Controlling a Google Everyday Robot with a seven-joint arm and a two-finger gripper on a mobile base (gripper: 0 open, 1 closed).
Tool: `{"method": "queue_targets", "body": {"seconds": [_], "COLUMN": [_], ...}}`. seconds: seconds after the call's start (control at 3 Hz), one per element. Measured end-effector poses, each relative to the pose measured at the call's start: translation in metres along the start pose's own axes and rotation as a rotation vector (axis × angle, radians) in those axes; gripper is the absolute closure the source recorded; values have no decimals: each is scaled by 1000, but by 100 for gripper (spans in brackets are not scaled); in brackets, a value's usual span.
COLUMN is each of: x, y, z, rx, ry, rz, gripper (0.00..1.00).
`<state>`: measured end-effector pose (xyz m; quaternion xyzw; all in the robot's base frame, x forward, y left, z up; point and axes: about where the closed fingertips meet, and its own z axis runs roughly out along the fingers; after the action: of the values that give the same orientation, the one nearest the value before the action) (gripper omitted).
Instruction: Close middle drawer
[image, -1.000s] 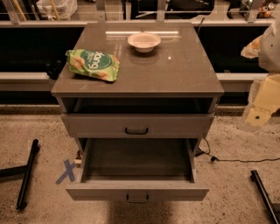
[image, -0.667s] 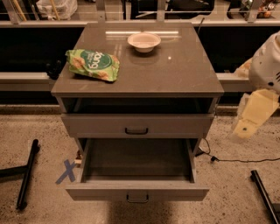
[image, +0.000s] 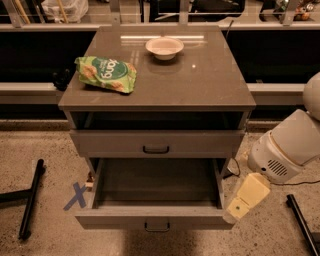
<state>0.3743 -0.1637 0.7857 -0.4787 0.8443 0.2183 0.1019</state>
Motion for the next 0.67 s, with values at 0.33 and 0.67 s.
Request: {"method": "queue_targets", "body": {"seconds": [0.33, 0.67], "x": [-1, 8], "y": [-1, -10], "z": [-1, 26], "rx": [3, -6], "ry": [-2, 34], "rz": [-2, 65], "gripper": [0, 0]}}
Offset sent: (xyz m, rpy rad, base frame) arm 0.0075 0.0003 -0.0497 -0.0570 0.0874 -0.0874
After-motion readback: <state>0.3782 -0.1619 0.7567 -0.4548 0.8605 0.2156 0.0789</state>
